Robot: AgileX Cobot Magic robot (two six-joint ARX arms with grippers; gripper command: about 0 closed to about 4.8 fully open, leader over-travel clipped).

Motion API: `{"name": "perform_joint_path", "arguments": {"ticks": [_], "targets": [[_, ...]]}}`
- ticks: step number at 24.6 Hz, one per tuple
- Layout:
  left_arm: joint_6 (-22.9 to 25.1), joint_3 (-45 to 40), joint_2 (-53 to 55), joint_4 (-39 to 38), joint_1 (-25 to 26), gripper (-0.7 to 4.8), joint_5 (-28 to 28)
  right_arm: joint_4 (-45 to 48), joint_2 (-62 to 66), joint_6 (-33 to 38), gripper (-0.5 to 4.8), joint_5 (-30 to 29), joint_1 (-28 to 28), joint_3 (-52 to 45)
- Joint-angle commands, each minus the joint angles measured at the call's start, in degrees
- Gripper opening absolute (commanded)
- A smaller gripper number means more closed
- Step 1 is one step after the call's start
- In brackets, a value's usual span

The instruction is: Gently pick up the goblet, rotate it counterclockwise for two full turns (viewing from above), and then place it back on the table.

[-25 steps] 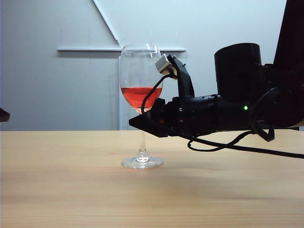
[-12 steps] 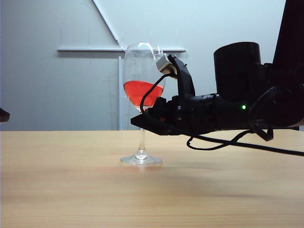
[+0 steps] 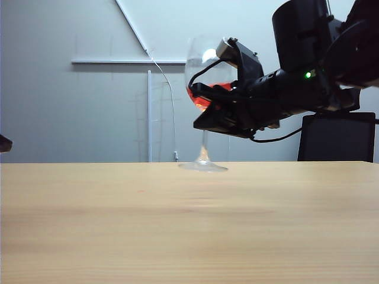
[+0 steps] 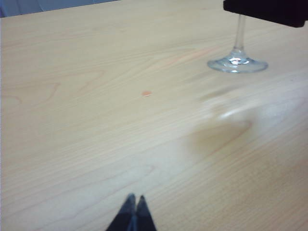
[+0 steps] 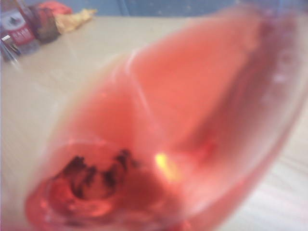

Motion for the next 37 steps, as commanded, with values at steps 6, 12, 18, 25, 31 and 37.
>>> {"name": "perform_joint_path", "arguments": {"ticks": [6,12,18,25,31,37], "targets": [[0.02,0.13,-1.44,0.48,0.07,-0.05,0.22,1.51,-1.42,10.25,-0.09,-4.55,0.37,1.03],[0.02,0.13,-2.32,0.5,0.07,-0.05,0.24,6.95,-1.42,15.61,-0.09,-7.72,0.35,1.07],[0.02,0.13,-2.43,0.55,0.07,-0.05,0.24,4.0,-1.7,7.72,-0.09,-7.78,1.05,2.82],[0.02,0.13,-2.86,0.57,0.07,-0.05,0.24,-6.64,-2.73,-6.71,-0.09,-3.41,3.63,8.48],[0.02,0.13,-4.31,0.59,0.07,-0.05,0.24,-14.4,-2.89,-18.99,-0.09,0.94,5.95,12.55],[0.02,0.13,-4.63,0.55,0.07,-0.05,0.24,-14.71,-2.89,-22.18,-0.09,2.34,7.56,12.44]]}}
